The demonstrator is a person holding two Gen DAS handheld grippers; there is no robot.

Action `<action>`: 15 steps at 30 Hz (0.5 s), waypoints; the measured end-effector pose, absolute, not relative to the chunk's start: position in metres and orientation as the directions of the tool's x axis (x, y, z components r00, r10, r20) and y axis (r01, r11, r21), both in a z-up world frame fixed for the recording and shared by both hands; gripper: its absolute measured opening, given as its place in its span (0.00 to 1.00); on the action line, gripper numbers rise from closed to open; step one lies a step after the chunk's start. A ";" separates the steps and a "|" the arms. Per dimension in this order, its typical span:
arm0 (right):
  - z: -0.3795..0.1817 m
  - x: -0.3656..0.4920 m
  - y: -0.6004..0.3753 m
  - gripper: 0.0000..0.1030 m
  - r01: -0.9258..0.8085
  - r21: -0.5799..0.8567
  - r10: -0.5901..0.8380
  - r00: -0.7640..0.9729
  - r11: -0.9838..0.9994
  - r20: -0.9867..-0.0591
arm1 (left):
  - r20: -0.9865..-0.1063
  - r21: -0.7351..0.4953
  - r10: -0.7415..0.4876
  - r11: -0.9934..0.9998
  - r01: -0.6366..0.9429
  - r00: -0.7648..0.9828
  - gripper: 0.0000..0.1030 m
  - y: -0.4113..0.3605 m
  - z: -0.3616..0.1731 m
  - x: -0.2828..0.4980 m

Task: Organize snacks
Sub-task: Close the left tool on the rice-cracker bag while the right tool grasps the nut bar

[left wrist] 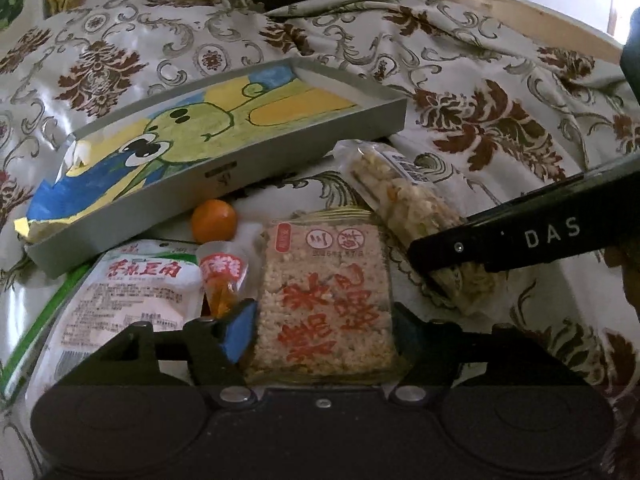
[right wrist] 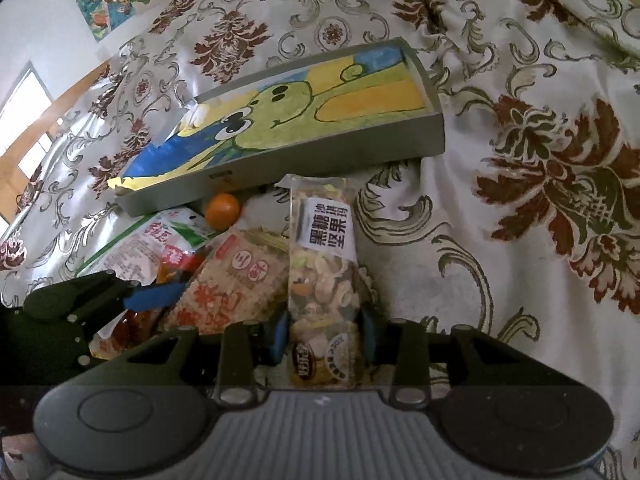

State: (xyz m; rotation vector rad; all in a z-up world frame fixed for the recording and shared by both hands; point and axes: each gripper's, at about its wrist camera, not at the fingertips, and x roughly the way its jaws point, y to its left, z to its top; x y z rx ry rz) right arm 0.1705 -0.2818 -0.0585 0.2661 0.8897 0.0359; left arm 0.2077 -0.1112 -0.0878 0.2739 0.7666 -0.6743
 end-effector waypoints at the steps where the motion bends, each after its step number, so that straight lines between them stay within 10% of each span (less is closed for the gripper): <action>1: -0.057 0.169 -0.281 0.38 0.076 0.244 0.142 0.634 0.967 -0.760 | -0.714 -0.022 -0.464 0.763 0.646 0.524 0.70 -0.111 -0.087 0.206; 15: -0.022 0.146 -0.284 0.38 0.047 0.235 0.120 0.755 0.971 -0.644 | -0.668 -0.159 -0.494 0.825 0.542 0.557 0.69 -0.086 -0.056 0.175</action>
